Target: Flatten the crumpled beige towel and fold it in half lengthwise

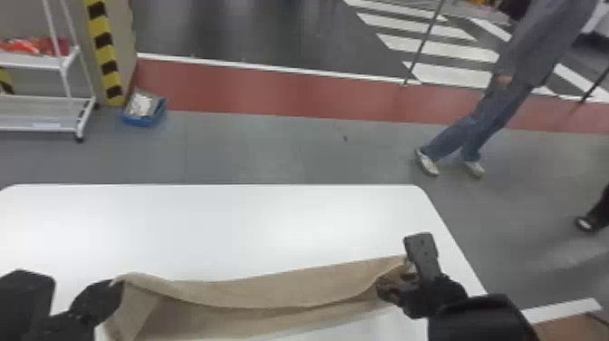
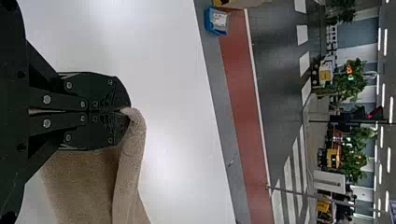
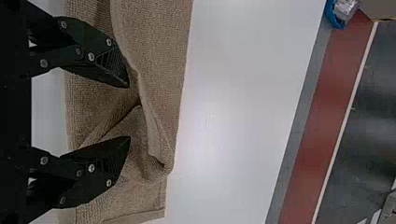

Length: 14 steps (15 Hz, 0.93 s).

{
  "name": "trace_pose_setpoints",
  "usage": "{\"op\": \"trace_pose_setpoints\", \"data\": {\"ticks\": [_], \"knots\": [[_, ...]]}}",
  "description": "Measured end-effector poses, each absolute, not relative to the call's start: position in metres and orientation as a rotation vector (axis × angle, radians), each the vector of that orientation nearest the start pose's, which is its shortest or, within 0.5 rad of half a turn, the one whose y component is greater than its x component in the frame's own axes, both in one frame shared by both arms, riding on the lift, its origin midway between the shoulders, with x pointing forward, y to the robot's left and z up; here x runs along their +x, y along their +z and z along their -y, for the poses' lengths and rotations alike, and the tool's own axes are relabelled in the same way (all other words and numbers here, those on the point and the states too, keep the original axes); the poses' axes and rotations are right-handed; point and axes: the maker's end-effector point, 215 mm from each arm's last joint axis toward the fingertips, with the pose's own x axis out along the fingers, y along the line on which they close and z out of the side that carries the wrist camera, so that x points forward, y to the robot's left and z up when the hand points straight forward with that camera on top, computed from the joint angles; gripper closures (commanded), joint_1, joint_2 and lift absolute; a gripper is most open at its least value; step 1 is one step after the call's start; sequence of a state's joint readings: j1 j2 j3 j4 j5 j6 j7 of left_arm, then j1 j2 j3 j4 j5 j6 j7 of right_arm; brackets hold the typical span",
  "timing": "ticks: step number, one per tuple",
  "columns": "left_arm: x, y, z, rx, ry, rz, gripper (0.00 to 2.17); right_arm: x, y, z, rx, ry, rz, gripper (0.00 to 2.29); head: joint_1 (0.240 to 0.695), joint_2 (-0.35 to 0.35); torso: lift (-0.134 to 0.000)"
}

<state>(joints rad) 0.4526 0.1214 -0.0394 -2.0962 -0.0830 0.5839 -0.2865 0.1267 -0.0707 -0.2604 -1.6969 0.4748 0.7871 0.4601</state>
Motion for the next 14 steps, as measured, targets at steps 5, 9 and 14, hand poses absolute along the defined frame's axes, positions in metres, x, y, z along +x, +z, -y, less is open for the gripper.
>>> {"op": "trace_pose_setpoints", "data": {"ticks": [5, 9, 14], "knots": [[0.414, -0.461, -0.187, 0.116, -0.318, -0.523, 1.42, 0.449, -0.558, 0.428, -0.256, -0.096, -0.959, 0.35, 0.695, -0.304, 0.0], [0.414, -0.461, -0.187, 0.116, -0.318, -0.523, 1.42, 0.466, -0.552, 0.439, -0.272, -0.117, -0.959, 0.3, 0.695, -0.311, 0.0], [0.416, -0.462, -0.188, 0.118, -0.316, -0.524, 1.42, 0.463, -0.562, 0.423, -0.241, -0.079, -0.99, 0.3, 0.695, -0.293, 0.0]]}}
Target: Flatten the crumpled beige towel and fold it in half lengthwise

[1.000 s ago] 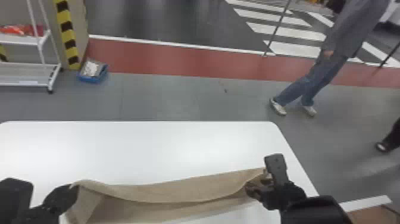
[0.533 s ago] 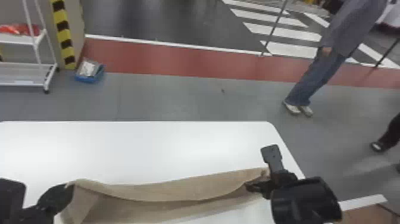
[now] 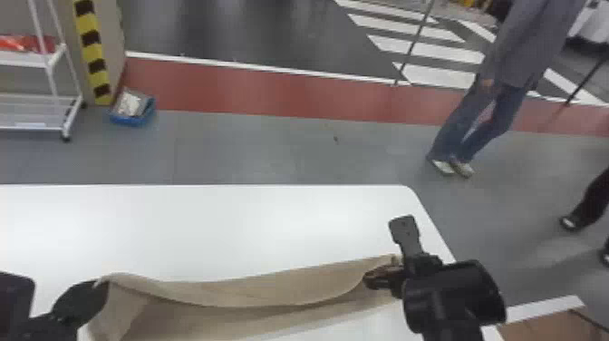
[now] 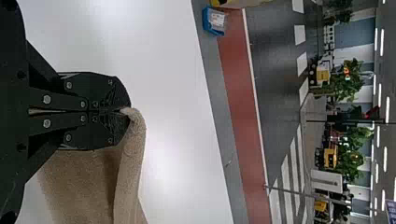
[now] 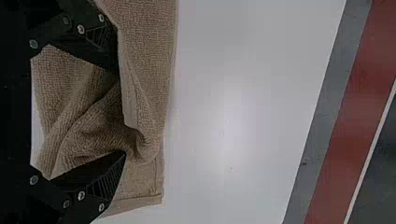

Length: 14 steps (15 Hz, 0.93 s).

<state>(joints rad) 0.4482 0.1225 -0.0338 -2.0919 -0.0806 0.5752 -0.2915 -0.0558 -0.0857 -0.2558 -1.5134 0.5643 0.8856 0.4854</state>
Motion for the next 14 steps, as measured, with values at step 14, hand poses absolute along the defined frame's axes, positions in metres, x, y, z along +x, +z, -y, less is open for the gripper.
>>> {"op": "trace_pose_setpoints", "data": {"ticks": [14], "knots": [[0.422, -0.466, -0.193, 0.104, -0.317, -0.513, 1.42, 0.453, -0.544, 0.394, -0.175, -0.078, -1.052, 0.3, 0.695, -0.253, 0.0]]}}
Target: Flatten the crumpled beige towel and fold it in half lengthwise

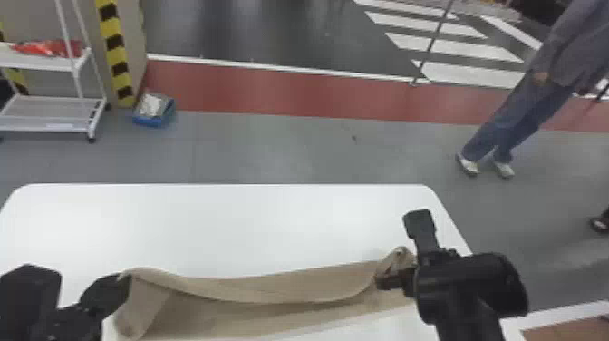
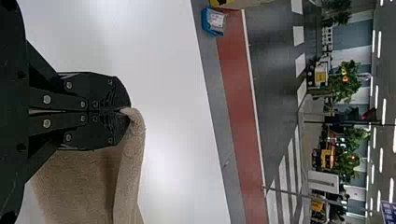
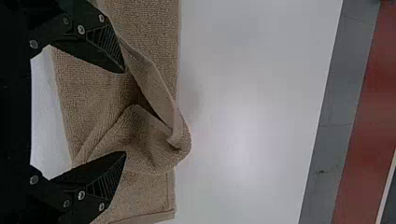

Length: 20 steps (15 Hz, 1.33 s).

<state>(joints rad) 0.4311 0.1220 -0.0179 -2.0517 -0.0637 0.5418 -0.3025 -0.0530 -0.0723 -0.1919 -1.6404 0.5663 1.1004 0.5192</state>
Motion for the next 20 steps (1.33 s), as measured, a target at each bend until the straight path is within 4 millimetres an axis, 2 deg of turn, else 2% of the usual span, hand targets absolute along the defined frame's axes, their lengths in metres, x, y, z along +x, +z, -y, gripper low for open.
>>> {"op": "trace_pose_setpoints", "data": {"ticks": [3, 8, 10, 12, 14, 15, 16, 19, 20], "knots": [[0.423, -0.466, -0.194, 0.105, -0.317, -0.506, 1.42, 0.452, -0.564, 0.405, -0.19, -0.081, -1.078, 0.3, 0.695, -0.264, 0.0], [0.425, -0.465, -0.195, 0.104, -0.317, -0.502, 1.42, 0.47, -0.563, 0.432, -0.264, -0.122, -1.038, 0.3, 0.695, -0.286, 0.0], [0.425, -0.465, -0.195, 0.104, -0.317, -0.502, 1.42, 0.473, -0.565, 0.435, -0.272, -0.12, -1.032, 0.34, 0.695, -0.291, 0.0], [0.425, -0.464, -0.194, 0.104, -0.318, -0.502, 1.42, 0.473, -0.568, 0.433, -0.274, -0.114, -1.036, 0.69, 0.695, -0.291, 0.0], [0.424, -0.463, -0.194, 0.104, -0.318, -0.501, 1.42, 0.474, -0.569, 0.428, -0.269, -0.099, -1.039, 1.38, 0.695, -0.287, 0.0], [0.424, -0.462, -0.194, 0.105, -0.318, -0.5, 1.42, 0.474, -0.568, 0.427, -0.267, -0.096, -1.038, 1.61, 0.695, -0.285, 0.0], [0.423, -0.462, -0.195, 0.106, -0.316, -0.499, 1.42, 0.473, -0.566, 0.428, -0.263, -0.093, -1.034, 1.69, 0.695, -0.284, 0.0], [0.423, -0.455, -0.202, 0.11, -0.305, -0.489, 1.42, 0.472, -0.55, 0.433, -0.232, -0.078, -0.993, 1.69, 0.695, -0.282, 0.0], [0.424, -0.451, -0.204, 0.111, -0.301, -0.483, 1.54, 0.472, -0.542, 0.435, -0.214, -0.072, -0.973, 1.69, 0.695, -0.282, 0.0]]}}
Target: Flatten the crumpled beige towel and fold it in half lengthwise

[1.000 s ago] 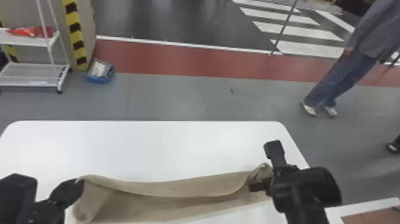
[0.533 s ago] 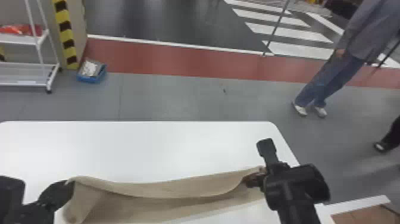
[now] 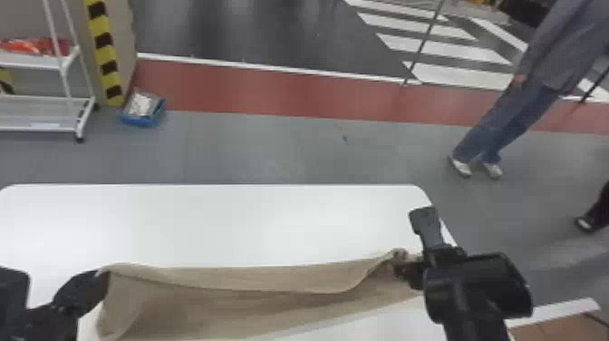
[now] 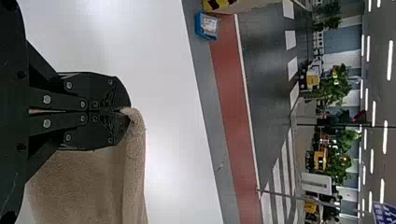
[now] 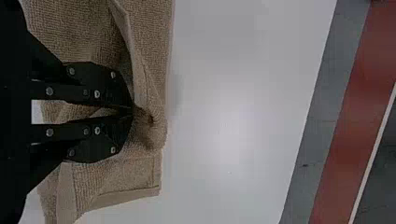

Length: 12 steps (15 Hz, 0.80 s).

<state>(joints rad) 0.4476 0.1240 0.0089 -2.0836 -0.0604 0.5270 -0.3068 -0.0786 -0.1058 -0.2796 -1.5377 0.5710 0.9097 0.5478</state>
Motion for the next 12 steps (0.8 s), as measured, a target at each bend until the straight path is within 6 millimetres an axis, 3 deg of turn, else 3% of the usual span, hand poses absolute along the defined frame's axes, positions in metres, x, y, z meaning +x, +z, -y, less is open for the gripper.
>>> {"op": "trace_pose_setpoints", "data": {"ticks": [5, 9, 10, 12], "knots": [[0.426, -0.414, -0.218, 0.105, -0.276, -0.425, 1.54, 0.469, -0.483, 0.465, -0.074, -0.077, -0.828, 1.69, 0.695, -0.298, 0.0], [0.424, -0.398, -0.23, 0.101, -0.262, -0.422, 1.54, 0.464, -0.448, 0.506, 0.004, -0.101, -0.748, 1.69, 0.695, -0.335, 0.0], [0.423, -0.398, -0.232, 0.1, -0.259, -0.433, 1.54, 0.463, -0.446, 0.513, 0.028, -0.093, -0.748, 1.69, 0.695, -0.34, 0.0], [0.422, -0.399, -0.232, 0.1, -0.258, -0.443, 1.54, 0.459, -0.462, 0.519, 0.039, -0.087, -0.787, 1.69, 0.695, -0.35, 0.0]]}}
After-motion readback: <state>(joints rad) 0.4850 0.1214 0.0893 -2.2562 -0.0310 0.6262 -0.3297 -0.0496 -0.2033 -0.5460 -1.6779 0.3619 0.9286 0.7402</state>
